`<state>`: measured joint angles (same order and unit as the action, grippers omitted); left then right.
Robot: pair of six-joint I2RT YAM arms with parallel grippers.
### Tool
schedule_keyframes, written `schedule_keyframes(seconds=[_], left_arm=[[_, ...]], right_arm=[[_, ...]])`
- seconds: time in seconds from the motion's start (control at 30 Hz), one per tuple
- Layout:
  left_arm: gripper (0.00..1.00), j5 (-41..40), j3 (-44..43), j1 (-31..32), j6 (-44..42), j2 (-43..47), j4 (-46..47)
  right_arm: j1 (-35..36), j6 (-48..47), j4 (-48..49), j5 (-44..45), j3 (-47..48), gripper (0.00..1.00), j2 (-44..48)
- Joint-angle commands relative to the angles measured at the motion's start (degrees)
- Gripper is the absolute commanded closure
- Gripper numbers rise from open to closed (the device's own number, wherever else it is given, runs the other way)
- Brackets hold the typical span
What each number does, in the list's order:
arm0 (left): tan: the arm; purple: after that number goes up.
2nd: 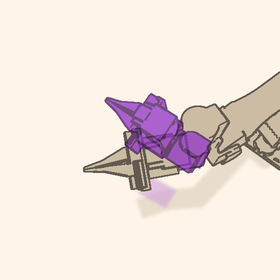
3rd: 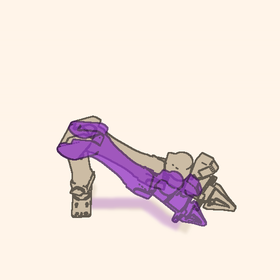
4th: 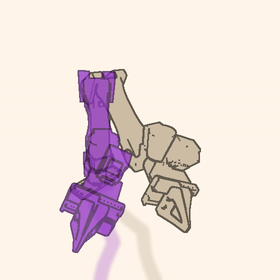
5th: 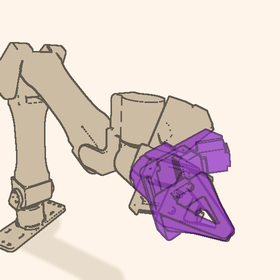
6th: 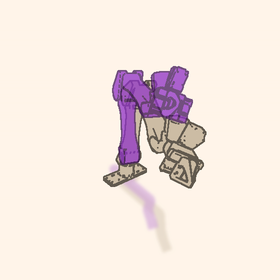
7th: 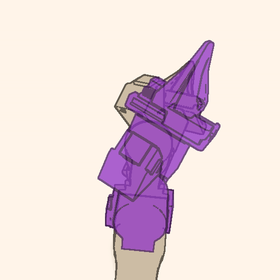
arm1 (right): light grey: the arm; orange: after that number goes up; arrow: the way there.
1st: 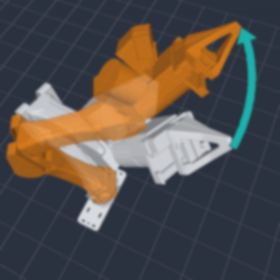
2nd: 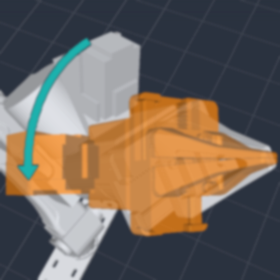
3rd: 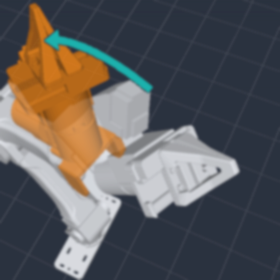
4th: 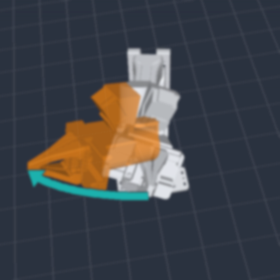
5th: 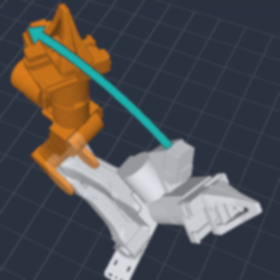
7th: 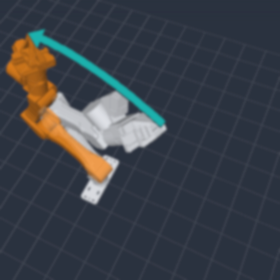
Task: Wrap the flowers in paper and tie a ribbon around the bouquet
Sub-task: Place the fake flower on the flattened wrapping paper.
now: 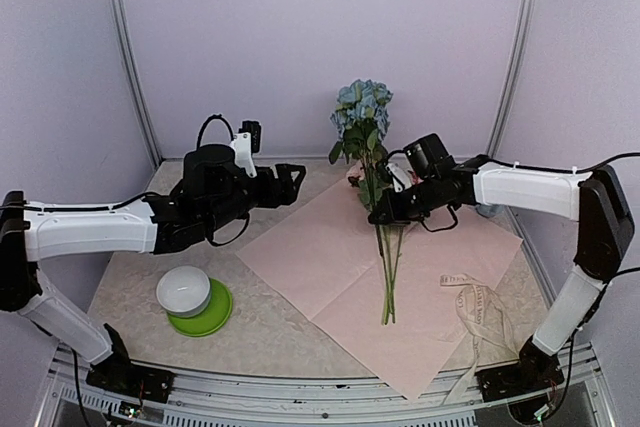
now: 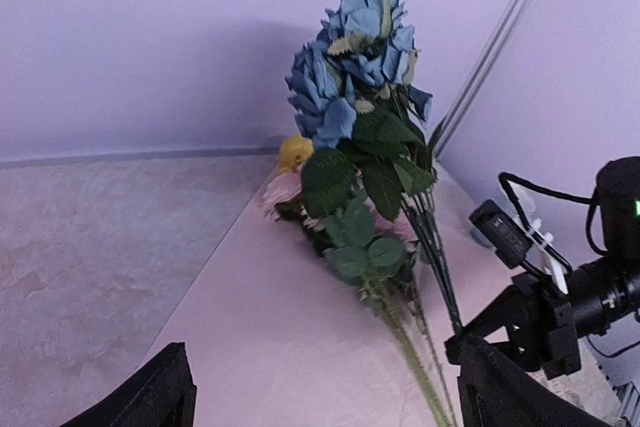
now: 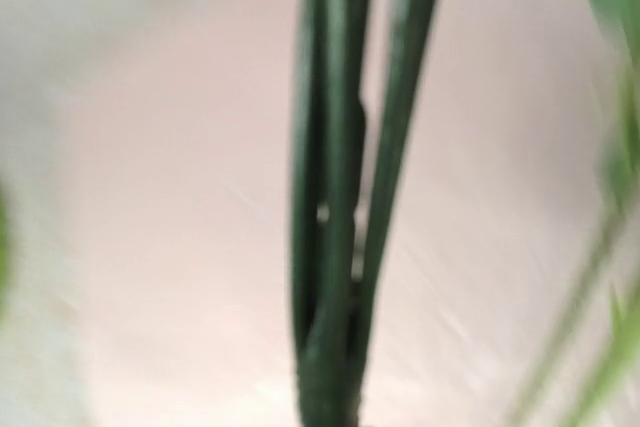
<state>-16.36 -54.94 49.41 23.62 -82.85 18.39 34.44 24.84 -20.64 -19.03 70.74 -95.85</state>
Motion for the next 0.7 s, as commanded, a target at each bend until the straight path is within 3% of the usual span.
schedule_keyframes(seconds=[0.0, 0.33, 0.5, 0.67], left_arm=[[0.11, 1.90, -1.20, -4.54, 5.65, -3.38, -13.15], [0.12, 4.84, 0.56, -7.02, 6.52, -7.29, -14.61], [0.12, 4.44, 0.70, -7.51, 5.86, -7.44, -14.66], [0.12, 4.57, 1.13, -8.34, 5.80, -7.46, -14.78]], right_arm=[[0.72, 1.00, -6.75, 6.91, -1.27, 1.00, -3.59], [0.97, 2.86, -5.35, 4.16, -1.70, 1.00, -7.30], [4.42, 2.92, -11.17, 12.94, 3.26, 1.00, -5.78], [5.43, 5.12, -7.52, 14.04, 0.54, 1.00, -3.24]])
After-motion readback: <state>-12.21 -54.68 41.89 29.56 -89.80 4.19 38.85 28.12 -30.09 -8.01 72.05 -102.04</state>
